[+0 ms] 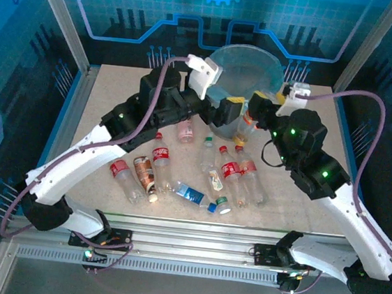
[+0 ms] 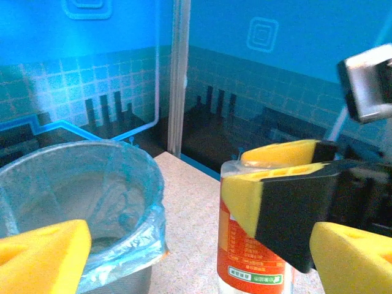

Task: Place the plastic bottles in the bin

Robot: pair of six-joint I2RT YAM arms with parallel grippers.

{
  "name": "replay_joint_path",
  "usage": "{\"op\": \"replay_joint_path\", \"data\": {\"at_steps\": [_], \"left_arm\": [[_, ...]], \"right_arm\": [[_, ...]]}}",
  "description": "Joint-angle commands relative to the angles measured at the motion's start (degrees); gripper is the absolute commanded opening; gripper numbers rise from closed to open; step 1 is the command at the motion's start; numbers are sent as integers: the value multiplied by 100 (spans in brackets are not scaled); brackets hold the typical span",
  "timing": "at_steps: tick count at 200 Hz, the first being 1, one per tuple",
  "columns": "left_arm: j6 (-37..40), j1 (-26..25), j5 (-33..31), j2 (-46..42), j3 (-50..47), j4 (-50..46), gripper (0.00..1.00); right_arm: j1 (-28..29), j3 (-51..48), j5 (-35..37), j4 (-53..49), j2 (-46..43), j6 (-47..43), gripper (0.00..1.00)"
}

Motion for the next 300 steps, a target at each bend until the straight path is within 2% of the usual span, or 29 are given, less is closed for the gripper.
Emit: {"op": "replay_joint_path", "data": {"at_steps": [1,58,93,147,179,209,237,276,300], "left_arm": [[-254,262,-118,-187,-92,145,93],[-884,1065,36,-173,-100,226,93],[-1483,1583,462,-243,-454,563,93],[-2108,2108,502,23,-499,561,93],[-2174,2254,480,257,-470,638,93],[-2108,2315,540,529,-285,527,93],[-2130,2319,673,786,-348,577,92],[-2493,2318,906,988,-658,799,90],[-2352,2304,980,1091,-677,766,89]], "right_arm": [[141,602,203,108,410,-594,51],[129,2324,7,-196,2036,-1288,52],[-99,3056,-17,-221,2876,-1350,52],[-572,5512,-318,-1452,4547,-1465,52],[-774,6416,-445,-1869,5251,-1587,53],[-1027,6390,-544,-1961,5525,-1440,53],[-1275,5480,-994,-1001,5621,-1671,52],[-1394,5190,-1420,-723,5945,-1628,54],[-1398,4831,-1715,-329,5974,-1464,54]]}}
